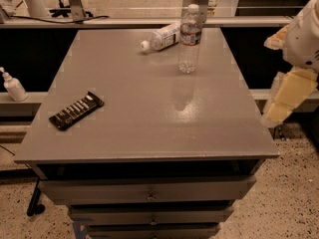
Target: Knock water bottle over
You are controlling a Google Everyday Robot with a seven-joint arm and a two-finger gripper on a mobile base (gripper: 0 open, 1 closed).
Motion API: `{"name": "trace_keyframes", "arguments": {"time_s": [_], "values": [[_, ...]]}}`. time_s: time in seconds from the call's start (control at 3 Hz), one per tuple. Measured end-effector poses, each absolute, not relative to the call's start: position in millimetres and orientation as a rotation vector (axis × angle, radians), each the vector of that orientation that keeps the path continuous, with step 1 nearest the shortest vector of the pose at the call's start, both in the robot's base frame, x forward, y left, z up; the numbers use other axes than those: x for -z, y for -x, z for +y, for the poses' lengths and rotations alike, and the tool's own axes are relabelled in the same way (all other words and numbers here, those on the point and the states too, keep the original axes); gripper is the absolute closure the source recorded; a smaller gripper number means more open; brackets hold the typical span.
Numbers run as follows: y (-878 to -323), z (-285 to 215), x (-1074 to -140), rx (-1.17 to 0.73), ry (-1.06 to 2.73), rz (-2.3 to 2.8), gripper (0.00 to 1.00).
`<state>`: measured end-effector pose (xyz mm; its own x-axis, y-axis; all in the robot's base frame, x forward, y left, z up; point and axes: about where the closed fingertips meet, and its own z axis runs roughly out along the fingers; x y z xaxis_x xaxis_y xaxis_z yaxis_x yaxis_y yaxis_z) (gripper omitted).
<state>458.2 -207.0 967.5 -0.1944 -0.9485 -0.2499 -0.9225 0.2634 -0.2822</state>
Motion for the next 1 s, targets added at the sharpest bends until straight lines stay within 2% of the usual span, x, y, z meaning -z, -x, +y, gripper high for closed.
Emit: {"name": "trace_keyframes", "arguments": {"time_s": [0.67,1.0], "values": [[-565,-188,-932,0.068,1.574,2.055,0.0],[-616,-188,-928,-0.025,1.431,2.01,0.0]]}}
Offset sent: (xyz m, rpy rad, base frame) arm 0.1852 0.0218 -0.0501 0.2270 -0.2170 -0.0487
